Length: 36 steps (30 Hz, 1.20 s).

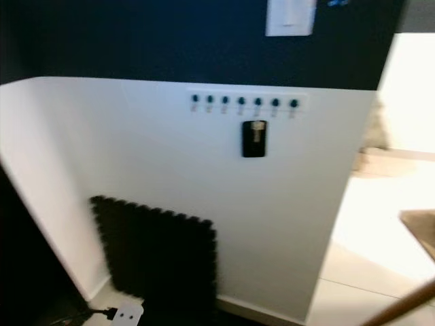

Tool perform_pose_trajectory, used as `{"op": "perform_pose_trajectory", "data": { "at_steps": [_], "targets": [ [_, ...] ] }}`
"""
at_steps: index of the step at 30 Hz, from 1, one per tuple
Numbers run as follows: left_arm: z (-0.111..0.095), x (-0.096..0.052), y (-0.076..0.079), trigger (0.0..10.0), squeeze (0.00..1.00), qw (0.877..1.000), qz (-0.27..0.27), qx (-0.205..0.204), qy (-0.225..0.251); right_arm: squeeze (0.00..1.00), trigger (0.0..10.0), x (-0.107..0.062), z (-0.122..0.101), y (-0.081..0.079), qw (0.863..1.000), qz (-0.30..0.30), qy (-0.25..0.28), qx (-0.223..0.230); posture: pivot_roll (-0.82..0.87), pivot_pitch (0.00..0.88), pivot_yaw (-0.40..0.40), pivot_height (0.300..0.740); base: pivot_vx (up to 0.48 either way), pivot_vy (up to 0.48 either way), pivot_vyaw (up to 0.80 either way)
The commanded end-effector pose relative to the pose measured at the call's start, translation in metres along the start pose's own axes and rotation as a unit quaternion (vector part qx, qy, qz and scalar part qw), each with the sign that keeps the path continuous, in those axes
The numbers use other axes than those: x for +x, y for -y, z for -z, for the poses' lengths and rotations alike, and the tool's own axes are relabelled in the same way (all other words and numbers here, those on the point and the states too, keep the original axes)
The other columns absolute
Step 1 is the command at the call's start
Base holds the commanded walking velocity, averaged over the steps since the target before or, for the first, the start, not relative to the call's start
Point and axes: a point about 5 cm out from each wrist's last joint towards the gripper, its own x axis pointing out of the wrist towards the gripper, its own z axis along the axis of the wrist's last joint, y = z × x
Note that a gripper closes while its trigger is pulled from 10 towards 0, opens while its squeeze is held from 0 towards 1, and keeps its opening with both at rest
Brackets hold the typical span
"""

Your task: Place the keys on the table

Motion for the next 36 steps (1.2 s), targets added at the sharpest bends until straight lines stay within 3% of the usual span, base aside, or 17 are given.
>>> {"op": "perform_pose_trajectory", "data": {
  "at_steps": [1,36],
  "targets": [
    [0.0038,-0.0019,-0.001,10.0,0.0,1.0,-0.002,-0.003,-0.003,0.0,10.0,-0.0006,0.0007,-0.0032,1.0,-0.007,0.001,-0.003,0.01,0.033,0.044,0.74,0.0,0.0,-0.8],
    [0.0056,-0.0048,-0.0035,10.0,0.0,1.0,-0.005,-0.024,0.01,0.0,10.0,-0.0005,-0.0006,-0.0076,1.0,-0.016,0.007,0.004,0.02,0.038,0.042,0.74,0.0,0.0,-0.8]
  ]
}}
